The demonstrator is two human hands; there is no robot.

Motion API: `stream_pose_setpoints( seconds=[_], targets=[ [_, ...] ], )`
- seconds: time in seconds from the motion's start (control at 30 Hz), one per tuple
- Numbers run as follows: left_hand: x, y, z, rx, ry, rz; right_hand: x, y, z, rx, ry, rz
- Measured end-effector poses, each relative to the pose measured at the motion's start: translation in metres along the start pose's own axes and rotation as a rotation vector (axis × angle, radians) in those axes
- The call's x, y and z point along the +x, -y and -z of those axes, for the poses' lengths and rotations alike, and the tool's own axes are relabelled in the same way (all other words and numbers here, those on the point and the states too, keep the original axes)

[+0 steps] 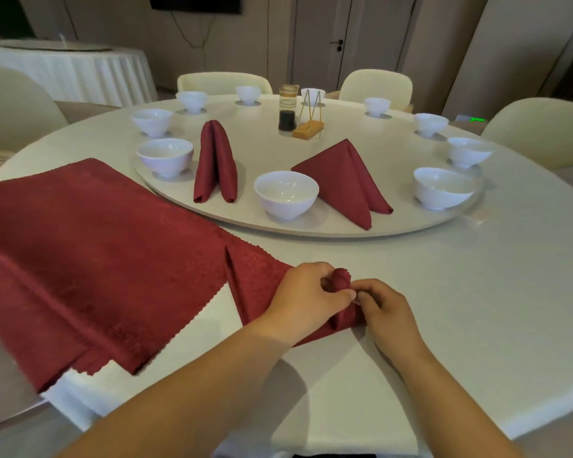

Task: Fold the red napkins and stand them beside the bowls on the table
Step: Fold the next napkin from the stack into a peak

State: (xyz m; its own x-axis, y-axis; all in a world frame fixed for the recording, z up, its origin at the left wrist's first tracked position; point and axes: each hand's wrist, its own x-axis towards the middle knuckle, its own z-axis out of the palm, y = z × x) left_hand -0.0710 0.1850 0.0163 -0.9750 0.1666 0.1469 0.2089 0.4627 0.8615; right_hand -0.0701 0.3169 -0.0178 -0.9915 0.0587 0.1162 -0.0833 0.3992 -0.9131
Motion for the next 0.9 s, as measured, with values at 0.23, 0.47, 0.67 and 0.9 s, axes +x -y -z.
stream_pose_setpoints(
  seconds=[0.23,0.47,0.67,0.9],
  targets=[
    [-0.001,0.015,-0.013,0.071,0.051,-0.001,-0.004,0.006,0.004,0.239,-0.060,-0.071],
    [-0.005,0.016,-0.002,0.286,0.101,-0.160,-0.004,0.001,0.000,0.100,-0.047,0.005],
    [0.006,0.038,0.047,0.597,0.002,-0.211,-0.002,0.000,0.005,0.213,-0.072,0.006],
    [0.012,0.068,0.052,0.601,0.130,-0.020,-0.004,0.001,0.032,0.002,0.315,0.062]
  ],
)
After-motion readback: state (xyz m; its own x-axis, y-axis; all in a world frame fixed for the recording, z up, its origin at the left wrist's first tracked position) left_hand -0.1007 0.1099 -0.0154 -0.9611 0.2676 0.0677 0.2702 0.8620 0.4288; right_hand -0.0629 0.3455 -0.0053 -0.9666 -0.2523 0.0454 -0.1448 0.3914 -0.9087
